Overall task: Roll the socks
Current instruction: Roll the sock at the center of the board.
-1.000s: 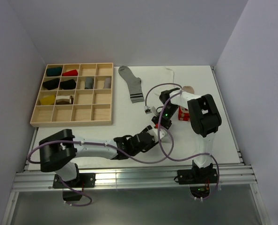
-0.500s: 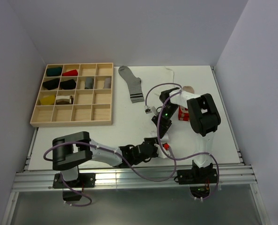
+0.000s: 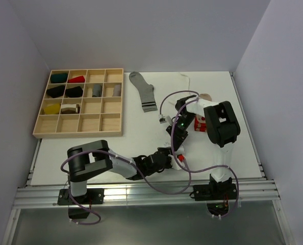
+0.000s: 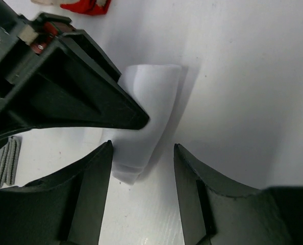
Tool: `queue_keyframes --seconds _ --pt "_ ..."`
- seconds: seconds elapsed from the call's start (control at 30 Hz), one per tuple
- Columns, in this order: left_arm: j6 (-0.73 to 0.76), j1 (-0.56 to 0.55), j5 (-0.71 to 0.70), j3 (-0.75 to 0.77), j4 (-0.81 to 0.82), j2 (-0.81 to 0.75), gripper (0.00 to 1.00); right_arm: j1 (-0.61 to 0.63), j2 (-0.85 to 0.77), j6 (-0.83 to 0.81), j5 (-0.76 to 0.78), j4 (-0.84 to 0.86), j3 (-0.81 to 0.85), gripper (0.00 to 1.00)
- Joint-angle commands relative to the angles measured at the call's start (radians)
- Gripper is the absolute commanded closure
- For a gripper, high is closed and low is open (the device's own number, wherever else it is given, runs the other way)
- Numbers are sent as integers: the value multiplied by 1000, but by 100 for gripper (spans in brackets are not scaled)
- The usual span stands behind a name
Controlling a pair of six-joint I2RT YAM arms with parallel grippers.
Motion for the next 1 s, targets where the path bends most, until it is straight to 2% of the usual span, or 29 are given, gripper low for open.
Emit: queue_keyframes --seconds 0.0,0.3,0.6,0.77,0.97 --pt "24 12 53 35 38 25 44 -12 52 -18 78 19 10 76" --pt "50 26 90 73 -14 56 44 -27 66 -26 73 -7 25 76" --pt "-4 60 225 164 -260 68 53 -39 89 -27 70 -25 53 74" --pt "-28 72 299 207 -375 90 62 -41 97 -27 73 -38 71 71" --pt "-60 73 311 239 -450 128 75 -42 94 -24 70 -38 71 68"
